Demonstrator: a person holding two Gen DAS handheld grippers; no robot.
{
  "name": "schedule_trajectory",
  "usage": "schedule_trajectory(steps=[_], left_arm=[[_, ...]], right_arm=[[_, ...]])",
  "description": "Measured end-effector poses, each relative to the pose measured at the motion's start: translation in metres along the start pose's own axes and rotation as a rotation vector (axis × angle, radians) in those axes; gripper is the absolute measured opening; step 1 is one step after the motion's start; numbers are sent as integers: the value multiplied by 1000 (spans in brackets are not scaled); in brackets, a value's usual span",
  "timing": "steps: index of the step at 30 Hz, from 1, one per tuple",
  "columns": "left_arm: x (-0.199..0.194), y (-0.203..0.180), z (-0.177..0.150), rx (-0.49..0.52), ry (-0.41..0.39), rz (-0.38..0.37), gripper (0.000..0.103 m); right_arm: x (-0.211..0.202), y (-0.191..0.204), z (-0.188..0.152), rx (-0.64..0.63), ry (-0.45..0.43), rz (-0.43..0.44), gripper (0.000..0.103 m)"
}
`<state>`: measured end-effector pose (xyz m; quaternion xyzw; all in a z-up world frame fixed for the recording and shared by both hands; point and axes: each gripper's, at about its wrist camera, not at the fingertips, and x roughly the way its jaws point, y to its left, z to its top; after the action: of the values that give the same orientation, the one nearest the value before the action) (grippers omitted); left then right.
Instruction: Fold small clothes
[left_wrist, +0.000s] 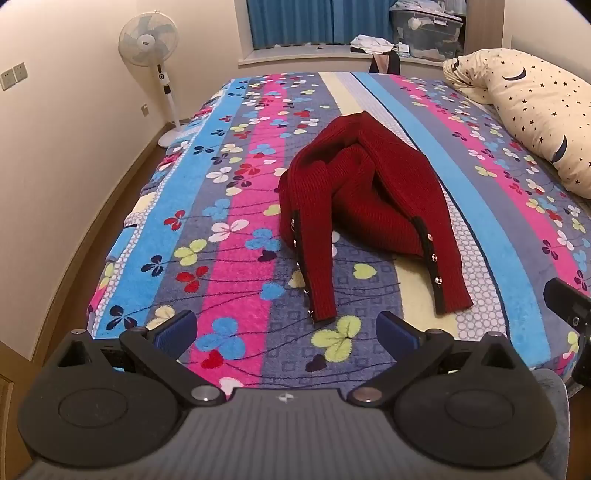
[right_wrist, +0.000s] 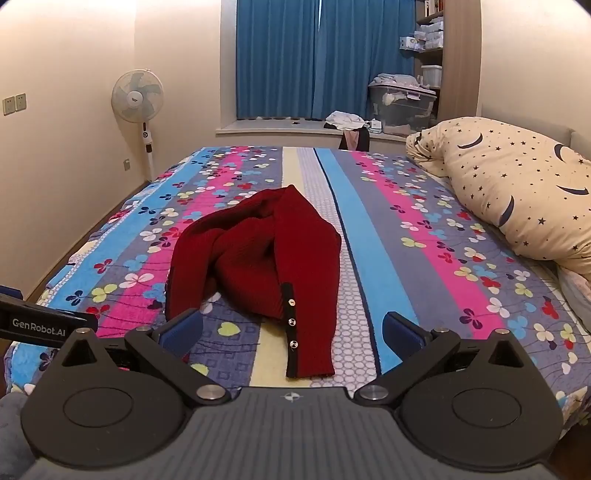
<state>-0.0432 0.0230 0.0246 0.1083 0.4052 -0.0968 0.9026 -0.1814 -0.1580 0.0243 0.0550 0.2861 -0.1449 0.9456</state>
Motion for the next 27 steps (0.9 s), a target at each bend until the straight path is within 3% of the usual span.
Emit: schedule_trajectory(steps=[27], left_arm=[[3, -3, -1, 7, -6, -1, 103]], right_arm=[[-2, -6, -5, 14, 11, 12, 102]])
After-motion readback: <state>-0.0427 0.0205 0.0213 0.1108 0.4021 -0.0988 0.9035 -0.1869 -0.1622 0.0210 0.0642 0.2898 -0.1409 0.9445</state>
